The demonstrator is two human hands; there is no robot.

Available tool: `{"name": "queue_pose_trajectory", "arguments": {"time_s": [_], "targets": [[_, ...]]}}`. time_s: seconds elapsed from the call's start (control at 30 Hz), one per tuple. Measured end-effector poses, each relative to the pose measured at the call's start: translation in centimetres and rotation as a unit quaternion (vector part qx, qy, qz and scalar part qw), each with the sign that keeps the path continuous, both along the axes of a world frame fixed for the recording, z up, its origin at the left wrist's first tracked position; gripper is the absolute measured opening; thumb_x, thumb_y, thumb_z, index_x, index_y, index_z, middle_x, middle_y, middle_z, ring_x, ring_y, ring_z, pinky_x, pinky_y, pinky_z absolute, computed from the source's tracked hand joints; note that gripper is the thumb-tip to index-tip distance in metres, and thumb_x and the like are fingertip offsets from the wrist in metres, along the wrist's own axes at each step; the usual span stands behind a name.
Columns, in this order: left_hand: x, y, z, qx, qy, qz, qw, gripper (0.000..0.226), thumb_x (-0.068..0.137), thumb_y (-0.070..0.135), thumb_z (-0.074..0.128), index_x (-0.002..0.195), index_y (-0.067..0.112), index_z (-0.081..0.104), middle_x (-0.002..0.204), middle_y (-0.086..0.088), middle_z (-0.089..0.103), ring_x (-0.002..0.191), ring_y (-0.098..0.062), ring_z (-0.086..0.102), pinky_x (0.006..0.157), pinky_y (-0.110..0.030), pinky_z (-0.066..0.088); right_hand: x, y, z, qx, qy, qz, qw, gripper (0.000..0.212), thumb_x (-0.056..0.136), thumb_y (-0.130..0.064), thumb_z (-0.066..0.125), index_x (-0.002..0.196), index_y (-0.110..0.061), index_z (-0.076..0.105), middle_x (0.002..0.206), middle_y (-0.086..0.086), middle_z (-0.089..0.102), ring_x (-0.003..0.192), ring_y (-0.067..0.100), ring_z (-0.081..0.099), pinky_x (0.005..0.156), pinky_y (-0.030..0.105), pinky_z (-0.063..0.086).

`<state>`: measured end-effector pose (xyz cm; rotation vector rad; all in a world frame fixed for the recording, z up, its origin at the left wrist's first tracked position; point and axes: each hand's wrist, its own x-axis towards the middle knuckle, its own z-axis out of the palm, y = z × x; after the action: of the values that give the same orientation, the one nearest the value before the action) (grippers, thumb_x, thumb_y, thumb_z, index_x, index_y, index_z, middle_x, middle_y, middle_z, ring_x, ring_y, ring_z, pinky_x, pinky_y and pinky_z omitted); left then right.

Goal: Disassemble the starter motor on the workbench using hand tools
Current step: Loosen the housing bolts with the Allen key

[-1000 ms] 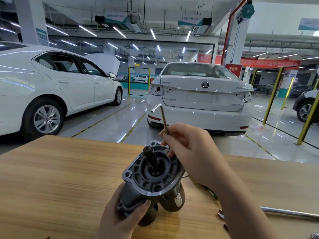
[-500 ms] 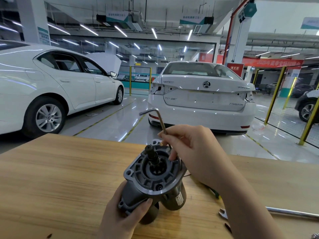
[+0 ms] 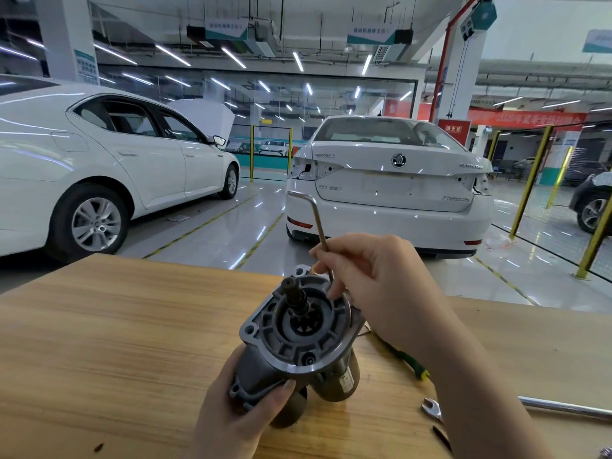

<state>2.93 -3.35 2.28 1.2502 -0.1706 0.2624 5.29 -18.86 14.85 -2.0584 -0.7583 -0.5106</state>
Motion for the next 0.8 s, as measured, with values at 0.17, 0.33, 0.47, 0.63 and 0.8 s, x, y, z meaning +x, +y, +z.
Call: {"name": "queue_pose_trajectory", "arguments": {"time_s": [0.17,0.33,0.47,0.63,0.8], "targets": [[0.10,-0.04,-0.09,-0.012,0.004,-0.003,1.000,0.045,0.054,-0.001,0.079,0.094,0.015,0.063,0.082,0.002,0.074,0.069,-0.007,0.069,0.057,-0.011,0.051,0.05,0.39,-0.11,0.035,0.017,-0.009,0.999,0.014,0.083,-0.031,0.064,0.076,-0.035,0.052,0.071,-0.009,0.064,0.061,0.003,0.063,0.059,0.020,0.055],[0.09,0.01,-0.21,-0.014,0.001,-0.003,1.000,0.044,0.053,0.001,0.073,0.094,0.014,0.062,0.083,0.001,0.074,0.071,-0.008,0.069,0.058,-0.012,0.052,0.09,0.28,-0.07,0.066,-0.002,-0.031,0.997,0.024,0.074,-0.030,0.073,0.060,-0.030,0.054,0.062,-0.006,0.066,0.053,0.004,0.062,0.052,0.016,0.050],[0.04,-0.02,-0.09,-0.013,0.009,-0.013,1.000,0.046,0.059,-0.017,0.073,0.095,0.010,0.062,0.081,-0.002,0.074,0.070,-0.010,0.069,0.058,-0.012,0.052,-0.11,0.09,0.04,0.023,0.007,-0.002,1.000,0.014,0.084,-0.023,0.065,0.075,-0.034,0.066,0.066,-0.020,0.065,0.056,-0.004,0.061,0.053,0.007,0.044],[-0.10,-0.07,-0.04,0.002,-0.010,-0.014,1.000,0.042,0.058,-0.012,0.065,0.094,0.009,0.062,0.083,0.000,0.074,0.070,-0.008,0.069,0.058,-0.010,0.051,0.00,0.53,-0.07,0.053,0.021,0.002,0.998,0.013,0.086,-0.022,0.062,0.079,-0.033,0.062,0.070,-0.008,0.066,0.059,-0.001,0.064,0.060,0.016,0.054],[0.04,-0.24,0.02,-0.031,-0.006,-0.025,0.999,0.048,0.053,-0.009,0.077,0.095,0.009,0.063,0.085,-0.006,0.074,0.073,-0.014,0.070,0.060,-0.014,0.053,0.14,0.39,0.00,0.086,0.022,-0.026,0.996,0.020,0.076,-0.026,0.073,0.066,-0.025,0.055,0.064,-0.005,0.067,0.051,0.005,0.063,0.054,0.021,0.054]]}}
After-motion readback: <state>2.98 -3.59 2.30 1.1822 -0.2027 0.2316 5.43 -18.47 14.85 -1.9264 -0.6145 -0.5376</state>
